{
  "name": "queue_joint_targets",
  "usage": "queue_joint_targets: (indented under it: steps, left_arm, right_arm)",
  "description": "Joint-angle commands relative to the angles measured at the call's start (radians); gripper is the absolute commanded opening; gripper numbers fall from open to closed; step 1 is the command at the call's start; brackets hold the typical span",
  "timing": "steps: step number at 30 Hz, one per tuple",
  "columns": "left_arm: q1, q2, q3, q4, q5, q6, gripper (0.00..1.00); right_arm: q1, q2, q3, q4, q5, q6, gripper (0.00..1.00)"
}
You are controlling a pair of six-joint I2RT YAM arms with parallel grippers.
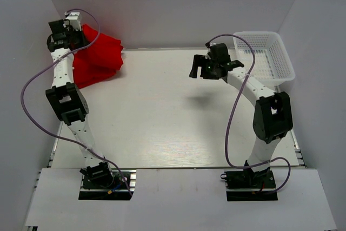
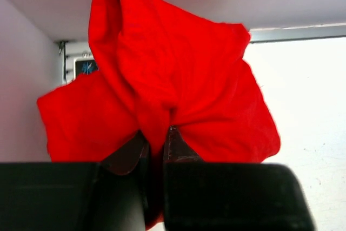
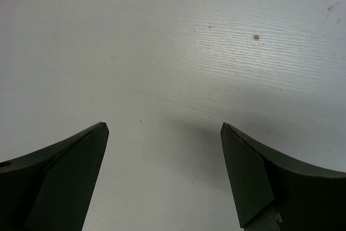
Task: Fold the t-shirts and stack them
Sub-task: Put the neatly folded tshirt into the corner of the board with the left arm
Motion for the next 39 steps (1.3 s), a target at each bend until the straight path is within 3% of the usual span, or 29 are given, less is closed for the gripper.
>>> queue_joint_targets:
  steps: [1,13,21,27,28,29,30,39]
  left_arm:
    - [0.04,-0.117,-0.06,0.072,-0.011,-0.033,0.0]
    - [0.092,-0.116,-0.245,0.303,-0.218,-0.111,0.0]
    - [0.103,-0.085,-0.154,0.228,-0.261,-0.102,0.0]
    - [0.114,-0.071,-0.182,0.159,-0.268,-0.071,0.0]
    - [0.114,-0.058,-0.182,0.147,-0.268,-0.085,0.08]
    - [0.114,-0.058,-0.182,0.138,-0.254,-0.085,0.23]
    - [0.114,-0.048,-0.191,0.126,-0.266,-0.096,0.98]
    - [0.094,-0.059,-0.107,0.09,-0.243,-0.105,1.0]
  right_arm:
    - [-0.001,0.011,0.047,0.026,-0.042,0.014,0.9]
    - [0.001,0.068,0.095,-0.011,-0.065,0.014,0.9]
    - [-0.001,0.08,0.118,-0.025,-0.063,0.015,0.9]
    - [-0.001,0.082,0.121,-0.032,-0.06,0.017,0.9]
    - [0.001,0.086,0.127,-0.04,-0.06,0.015,0.9]
    - [0.001,0.09,0.131,-0.046,-0.06,0.015,0.9]
    - [0.001,0.091,0.138,-0.054,-0.06,0.012,0.9]
    - [0.005,0.071,0.141,-0.072,-0.068,-0.011,0.9]
